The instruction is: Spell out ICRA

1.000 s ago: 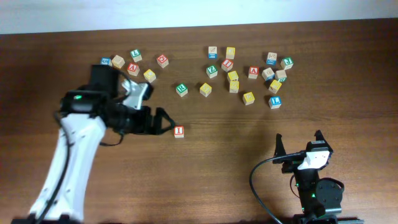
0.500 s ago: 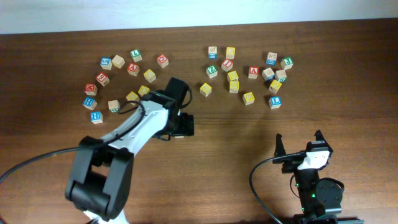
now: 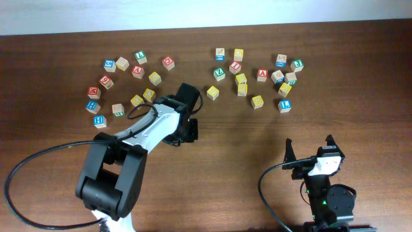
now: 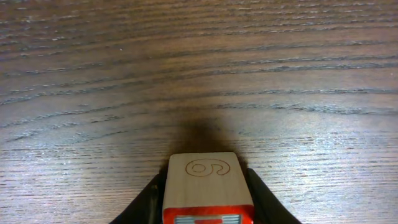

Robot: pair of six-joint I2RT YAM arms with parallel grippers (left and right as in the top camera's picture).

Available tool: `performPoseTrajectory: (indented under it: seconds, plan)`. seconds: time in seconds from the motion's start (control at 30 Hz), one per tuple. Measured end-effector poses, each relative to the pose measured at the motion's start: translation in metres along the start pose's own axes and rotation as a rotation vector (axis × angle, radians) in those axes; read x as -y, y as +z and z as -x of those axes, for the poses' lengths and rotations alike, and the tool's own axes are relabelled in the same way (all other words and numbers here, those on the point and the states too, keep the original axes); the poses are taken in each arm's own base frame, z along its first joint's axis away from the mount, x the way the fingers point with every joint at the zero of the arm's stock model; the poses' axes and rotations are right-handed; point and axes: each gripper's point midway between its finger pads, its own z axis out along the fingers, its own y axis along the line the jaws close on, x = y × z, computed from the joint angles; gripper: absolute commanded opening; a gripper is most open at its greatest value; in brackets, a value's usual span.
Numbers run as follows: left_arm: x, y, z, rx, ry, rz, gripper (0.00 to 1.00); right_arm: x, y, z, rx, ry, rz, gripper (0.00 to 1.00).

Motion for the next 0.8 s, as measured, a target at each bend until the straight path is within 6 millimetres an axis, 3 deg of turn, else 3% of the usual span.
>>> performPoseTrajectory:
  seconds: [0.1,0.23,0.3,0.37,0.53,0.6,0.67,0.8]
  plan:
    - [0.001,-0.001,0.001,-0.001,0.000,-0.001,0.14,0.000,0.000,0.000,0.000,0.000,0.000,0.98]
    - [0.003,-0.007,0.006,-0.015,0.000,0.007,0.19,0.000,0.000,0.000,0.000,0.000,0.000,0.98]
    - [0.009,-0.026,0.034,0.068,0.000,0.011,0.23,0.000,0.000,0.000,0.000,0.000,0.000,0.98]
    - [0.003,-0.036,0.052,0.129,-0.009,0.045,0.23,0.000,0.000,0.000,0.000,0.001,0.000,0.98]
    - [-0.057,-0.050,0.099,0.281,-0.133,0.178,0.20,0.000,0.000,0.000,0.000,0.000,0.000,0.98]
    - [-0.072,-0.049,0.097,0.251,-0.173,0.160,0.18,0.000,0.000,0.000,0.000,0.000,0.000,0.98]
    - [-0.062,-0.045,0.087,0.196,-0.166,0.099,0.18,0.000,0.000,0.000,0.000,0.000,0.000,0.98]
    - [-0.005,-0.040,0.039,0.014,-0.066,-0.040,0.19,0.000,0.000,0.000,0.000,0.000,0.000,0.98]
